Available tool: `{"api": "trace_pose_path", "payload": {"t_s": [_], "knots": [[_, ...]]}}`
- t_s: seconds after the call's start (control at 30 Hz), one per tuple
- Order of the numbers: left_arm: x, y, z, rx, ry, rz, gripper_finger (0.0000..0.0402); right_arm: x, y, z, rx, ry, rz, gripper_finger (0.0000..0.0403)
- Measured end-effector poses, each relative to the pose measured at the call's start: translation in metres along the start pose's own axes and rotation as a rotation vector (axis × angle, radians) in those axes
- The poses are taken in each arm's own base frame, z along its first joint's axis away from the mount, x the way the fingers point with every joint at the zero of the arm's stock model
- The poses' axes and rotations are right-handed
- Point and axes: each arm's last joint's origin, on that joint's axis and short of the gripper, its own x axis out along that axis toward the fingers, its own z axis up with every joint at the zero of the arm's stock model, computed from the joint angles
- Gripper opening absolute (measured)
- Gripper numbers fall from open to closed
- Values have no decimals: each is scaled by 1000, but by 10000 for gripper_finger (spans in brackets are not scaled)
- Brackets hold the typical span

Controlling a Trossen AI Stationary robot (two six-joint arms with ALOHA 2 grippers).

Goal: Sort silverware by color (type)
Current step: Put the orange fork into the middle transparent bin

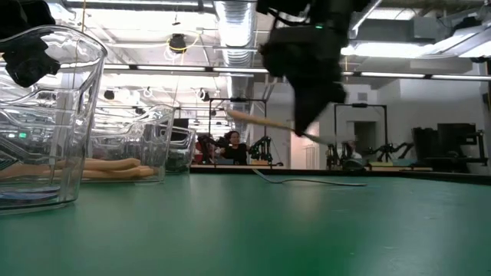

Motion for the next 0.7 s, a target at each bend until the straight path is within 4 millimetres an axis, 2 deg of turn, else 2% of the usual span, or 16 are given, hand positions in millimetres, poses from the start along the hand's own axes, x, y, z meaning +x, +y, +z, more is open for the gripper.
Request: {"api": "trace_pose_path", "payload": {"t_s": [0.33, 0.53, 0.7], "knots": [[0, 0, 0, 10, 0, 1, 128, -46, -20, 84, 0, -432, 100, 13], [0, 0, 0, 7, -6, 7, 128, -72, -36, 121, -21, -686, 144, 13], [0, 0, 0, 2, -9, 10, 128, -86, -53, 141, -1, -866, 166, 13]]}}
